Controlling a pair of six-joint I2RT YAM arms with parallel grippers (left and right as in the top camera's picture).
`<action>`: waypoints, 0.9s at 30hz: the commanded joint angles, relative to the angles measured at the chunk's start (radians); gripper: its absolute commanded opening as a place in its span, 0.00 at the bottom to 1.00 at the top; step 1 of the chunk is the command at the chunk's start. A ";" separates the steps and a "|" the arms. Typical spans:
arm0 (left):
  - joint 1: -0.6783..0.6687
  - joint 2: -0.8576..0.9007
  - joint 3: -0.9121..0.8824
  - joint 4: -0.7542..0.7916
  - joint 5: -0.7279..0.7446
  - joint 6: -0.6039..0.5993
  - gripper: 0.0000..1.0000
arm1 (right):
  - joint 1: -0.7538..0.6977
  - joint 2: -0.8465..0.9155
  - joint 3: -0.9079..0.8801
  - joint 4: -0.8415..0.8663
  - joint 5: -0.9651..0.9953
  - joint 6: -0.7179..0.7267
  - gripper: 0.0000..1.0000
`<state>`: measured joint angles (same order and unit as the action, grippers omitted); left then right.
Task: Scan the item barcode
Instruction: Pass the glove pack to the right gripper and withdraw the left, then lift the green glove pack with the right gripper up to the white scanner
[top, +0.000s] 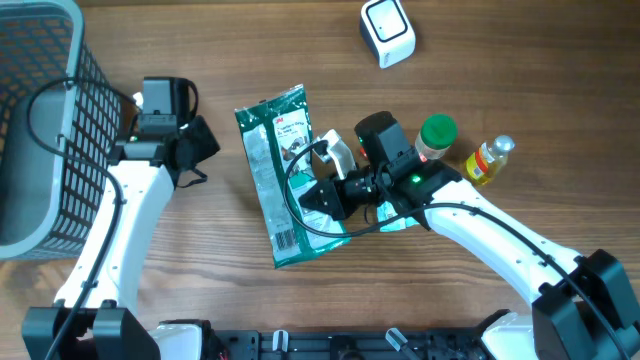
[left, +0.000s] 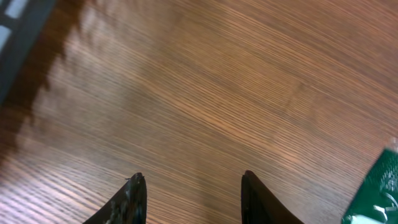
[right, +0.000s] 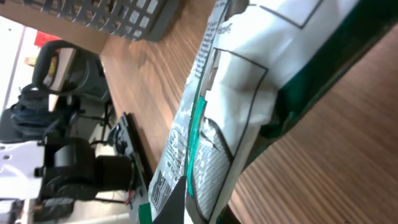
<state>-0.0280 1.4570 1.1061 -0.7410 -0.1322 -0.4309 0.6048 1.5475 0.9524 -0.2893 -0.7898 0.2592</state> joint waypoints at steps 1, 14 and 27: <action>0.045 0.012 0.007 -0.010 -0.019 0.012 0.38 | -0.028 -0.022 0.002 -0.008 -0.112 -0.024 0.04; 0.055 0.023 0.007 -0.011 -0.019 0.012 1.00 | -0.087 -0.022 0.002 -0.077 -0.132 -0.073 0.04; 0.055 0.023 0.007 -0.011 -0.019 0.012 1.00 | -0.087 -0.022 0.002 -0.078 -0.127 -0.073 0.04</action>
<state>0.0212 1.4696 1.1061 -0.7551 -0.1375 -0.4240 0.5159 1.5467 0.9524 -0.3676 -0.8902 0.2104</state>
